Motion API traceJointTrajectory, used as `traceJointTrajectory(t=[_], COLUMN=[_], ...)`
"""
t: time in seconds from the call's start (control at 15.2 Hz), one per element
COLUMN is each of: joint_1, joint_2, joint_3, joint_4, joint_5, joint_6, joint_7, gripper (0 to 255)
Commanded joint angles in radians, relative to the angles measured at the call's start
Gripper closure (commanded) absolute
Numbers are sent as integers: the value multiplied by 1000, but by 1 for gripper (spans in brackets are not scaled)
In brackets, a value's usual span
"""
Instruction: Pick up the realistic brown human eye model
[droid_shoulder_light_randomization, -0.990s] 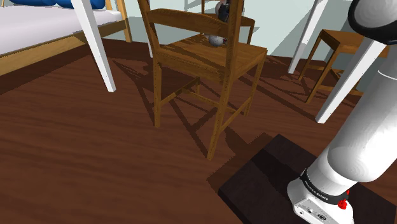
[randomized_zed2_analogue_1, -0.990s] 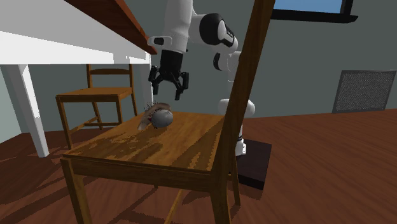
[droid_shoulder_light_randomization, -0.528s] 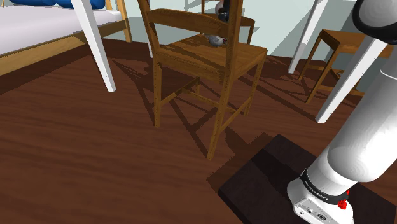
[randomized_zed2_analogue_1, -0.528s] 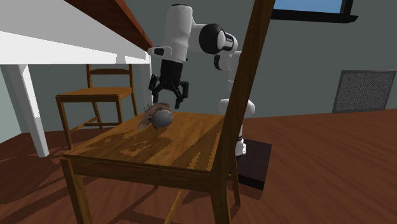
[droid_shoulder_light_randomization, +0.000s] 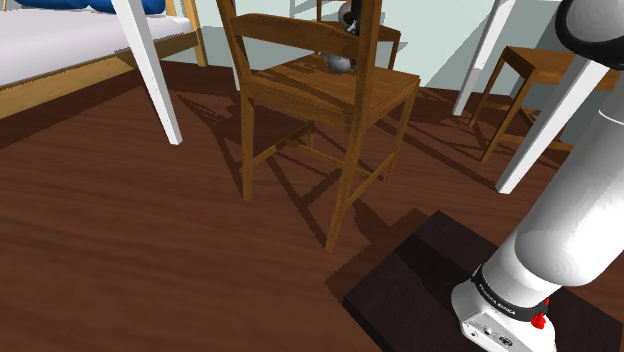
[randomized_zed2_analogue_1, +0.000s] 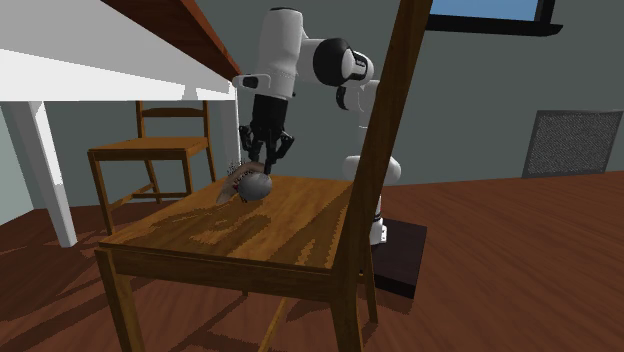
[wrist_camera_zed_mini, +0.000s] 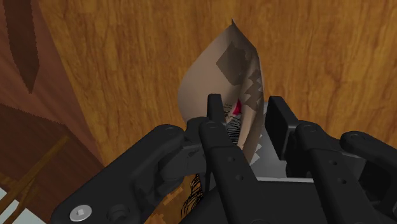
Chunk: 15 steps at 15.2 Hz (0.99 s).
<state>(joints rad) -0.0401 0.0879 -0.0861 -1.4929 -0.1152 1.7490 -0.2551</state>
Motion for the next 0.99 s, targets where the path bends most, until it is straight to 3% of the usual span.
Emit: traceJointTrajectory(t=[0.0,0.92], joint_1=[0,-4], joint_2=[1,84], joint_3=[0,-1], joint_4=[-1,294], joint_5=[0,9], joint_6=[0,-209], joint_7=[0,-26], gripper=[255,255])
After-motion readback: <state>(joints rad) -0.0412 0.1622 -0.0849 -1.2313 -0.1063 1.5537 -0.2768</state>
